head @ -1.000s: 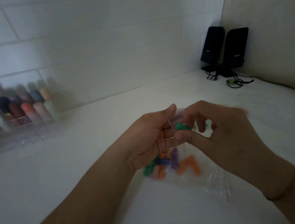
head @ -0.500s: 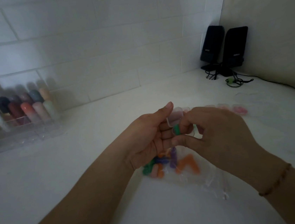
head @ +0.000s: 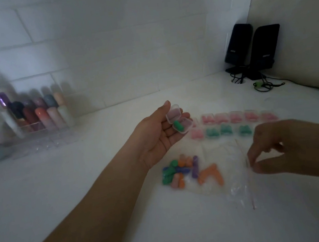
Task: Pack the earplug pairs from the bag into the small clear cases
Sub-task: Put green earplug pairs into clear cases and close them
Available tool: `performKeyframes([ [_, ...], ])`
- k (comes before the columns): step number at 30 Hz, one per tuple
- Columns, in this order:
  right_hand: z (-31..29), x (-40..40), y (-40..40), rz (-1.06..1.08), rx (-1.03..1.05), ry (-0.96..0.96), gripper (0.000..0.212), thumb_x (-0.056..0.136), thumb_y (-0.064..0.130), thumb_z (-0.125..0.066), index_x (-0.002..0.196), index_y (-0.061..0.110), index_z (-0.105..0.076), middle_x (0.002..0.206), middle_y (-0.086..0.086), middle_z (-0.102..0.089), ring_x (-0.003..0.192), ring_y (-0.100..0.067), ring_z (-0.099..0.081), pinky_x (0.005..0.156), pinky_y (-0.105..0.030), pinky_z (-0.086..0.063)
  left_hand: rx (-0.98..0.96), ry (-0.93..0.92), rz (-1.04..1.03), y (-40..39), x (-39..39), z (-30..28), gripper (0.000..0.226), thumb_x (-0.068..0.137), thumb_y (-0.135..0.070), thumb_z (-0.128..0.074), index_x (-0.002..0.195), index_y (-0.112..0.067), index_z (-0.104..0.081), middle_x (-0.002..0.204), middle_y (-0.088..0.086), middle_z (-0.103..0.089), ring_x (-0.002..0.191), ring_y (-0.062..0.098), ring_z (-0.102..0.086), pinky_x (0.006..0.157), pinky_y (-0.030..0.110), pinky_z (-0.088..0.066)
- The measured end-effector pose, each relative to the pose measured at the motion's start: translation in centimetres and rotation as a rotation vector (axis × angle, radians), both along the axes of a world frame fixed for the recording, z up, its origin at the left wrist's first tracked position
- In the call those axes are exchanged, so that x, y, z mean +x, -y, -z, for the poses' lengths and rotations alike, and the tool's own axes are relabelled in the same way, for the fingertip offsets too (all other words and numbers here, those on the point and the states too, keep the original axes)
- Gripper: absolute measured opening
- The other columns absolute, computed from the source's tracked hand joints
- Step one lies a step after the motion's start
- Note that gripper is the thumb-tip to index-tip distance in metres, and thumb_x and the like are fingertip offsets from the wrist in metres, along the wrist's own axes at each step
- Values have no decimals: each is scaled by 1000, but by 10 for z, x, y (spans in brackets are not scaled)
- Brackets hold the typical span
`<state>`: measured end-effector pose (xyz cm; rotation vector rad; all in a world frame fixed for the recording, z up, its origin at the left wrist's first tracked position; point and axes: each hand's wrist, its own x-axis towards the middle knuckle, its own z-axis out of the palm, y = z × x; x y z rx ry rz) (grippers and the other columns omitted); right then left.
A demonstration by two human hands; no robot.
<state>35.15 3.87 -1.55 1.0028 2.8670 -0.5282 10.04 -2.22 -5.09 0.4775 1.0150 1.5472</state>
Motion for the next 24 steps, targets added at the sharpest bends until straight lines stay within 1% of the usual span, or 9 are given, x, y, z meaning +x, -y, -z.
performKeyframes([
  [2,7,-9,0,-2,-32,-38,21,70,57,-71,85,68,-61,98,40,-39,92,17,-39,78,-16,-37,-11,39,-48,-3,-1,3,40,98,-29,-52,116,6,-59,99,21,-72,84,27,-72,68,34,-61],
  [4,10,-14,2,-49,-36,-24,28,71,59,-69,91,73,-56,116,41,-26,117,7,-28,104,-29,-34,-28,51,-88,-5,0,6,40,98,-29,-53,116,6,-59,95,20,-72,83,27,-72,63,32,-60],
  [6,11,-21,8,-112,-66,-27,30,72,68,-59,98,78,-50,136,40,-9,135,0,-8,116,-41,-21,-43,64,-115,-7,2,9,37,97,-28,-54,112,5,-60,91,19,-71,83,27,-71,62,32,-60],
  [8,14,-28,13,-168,-101,-72,37,67,76,-47,104,74,-52,141,45,4,137,6,5,118,-40,-15,-55,88,-136,-9,4,12,35,97,-27,-55,110,5,-60,91,20,-70,82,28,-71,60,33,-60],
  [11,20,-37,18,-221,-46,-50,40,71,75,-41,106,67,-58,136,47,5,134,10,7,116,-32,-18,-61,103,-145,-10,4,15,37,96,-27,-56,113,5,-59,93,21,-70,83,30,-70,59,33,-60],
  [15,23,-39,19,-246,20,-149,23,71,75,-50,91,68,-59,139,46,0,137,5,0,105,-24,-37,-67,104,-141,-11,4,16,39,96,-27,-57,118,6,-58,96,22,-70,78,28,-72,59,33,-60],
  [18,30,-44,18,-308,138,-188,21,83,62,-57,100,57,-67,153,33,1,141,-7,-6,112,-35,-29,-71,83,-127,-12,4,17,36,97,-29,-55,111,3,-60,89,20,-72,70,24,-72,61,32,-61],
  [20,34,-51,22,-334,194,-137,23,87,57,-52,102,51,-69,155,29,8,142,-8,-2,114,-34,-23,-75,46,-116,-12,5,18,35,98,-31,-53,109,1,-61,85,18,-73,69,22,-72,65,31,-60],
  [24,33,-51,21,-304,257,-235,41,84,56,-36,93,42,-73,158,22,-2,144,-12,-6,112,-38,-29,-67,44,-123,-11,6,18,36,98,-30,-54,113,2,-60,78,15,-73,66,21,-72,69,34,-60],
])
